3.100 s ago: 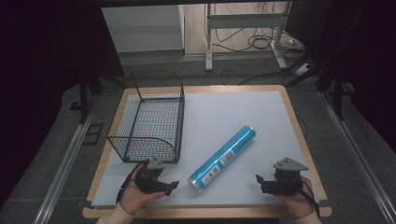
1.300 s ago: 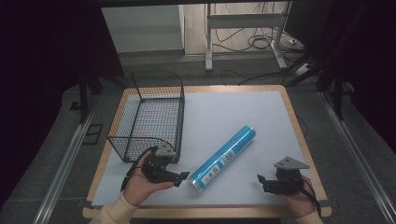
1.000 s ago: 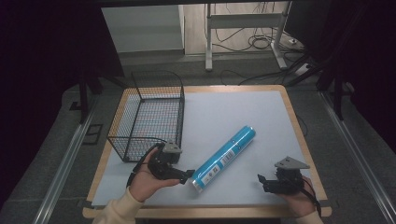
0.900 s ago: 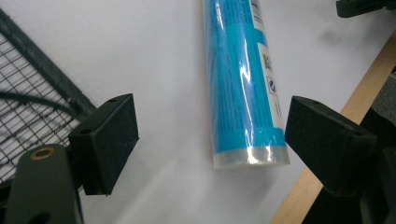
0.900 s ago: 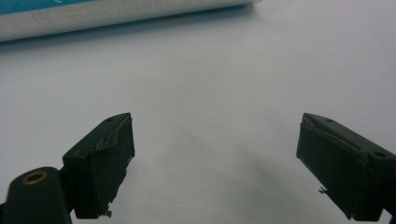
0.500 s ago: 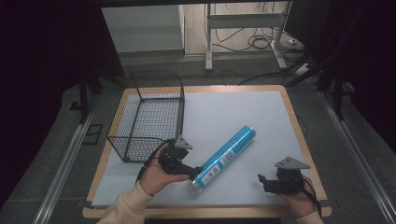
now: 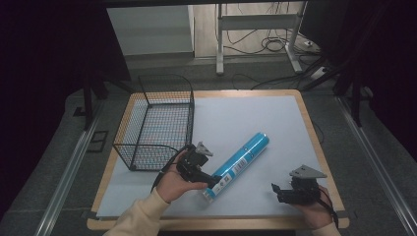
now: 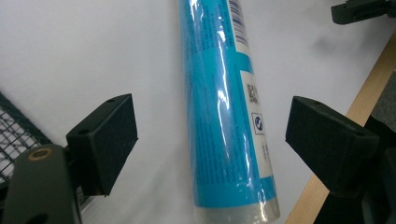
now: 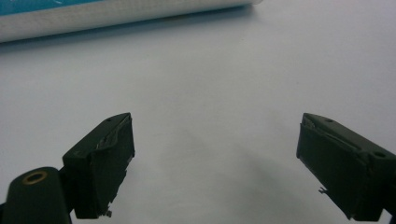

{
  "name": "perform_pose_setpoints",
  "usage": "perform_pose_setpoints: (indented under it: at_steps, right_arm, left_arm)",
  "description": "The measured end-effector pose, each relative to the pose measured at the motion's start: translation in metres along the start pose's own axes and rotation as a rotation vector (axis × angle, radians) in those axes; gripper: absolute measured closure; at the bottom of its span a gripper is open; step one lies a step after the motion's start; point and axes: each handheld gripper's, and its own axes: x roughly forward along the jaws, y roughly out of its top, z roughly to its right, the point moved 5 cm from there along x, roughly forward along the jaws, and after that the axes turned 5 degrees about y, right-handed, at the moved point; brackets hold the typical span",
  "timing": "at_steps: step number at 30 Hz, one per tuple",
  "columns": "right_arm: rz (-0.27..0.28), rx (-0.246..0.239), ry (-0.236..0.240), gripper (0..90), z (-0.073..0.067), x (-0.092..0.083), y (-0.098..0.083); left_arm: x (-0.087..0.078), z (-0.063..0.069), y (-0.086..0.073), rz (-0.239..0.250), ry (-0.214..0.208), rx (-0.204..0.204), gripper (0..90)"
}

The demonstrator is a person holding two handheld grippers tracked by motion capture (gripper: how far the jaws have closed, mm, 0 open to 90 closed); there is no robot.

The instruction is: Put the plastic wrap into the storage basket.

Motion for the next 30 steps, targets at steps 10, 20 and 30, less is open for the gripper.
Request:
perform_pose_setpoints:
  at_steps: [10,20,30]
  right_arm:
    - [0.000,0.000,0.004,11.6,0.000,0.000,0.000]
    - [0.001,0.000,0.004,11.6,0.000,0.000,0.000]
    - [0.001,0.000,0.005,11.6,-0.001,0.000,0.000]
  left_arm:
    - [0.013,0.003,0.013,-0.019,-0.007,0.002,15.4]
    - [0.025,0.005,0.023,-0.045,-0.002,0.009,15.0]
    - [0.036,0.005,0.029,-0.067,-0.007,0.006,15.0]
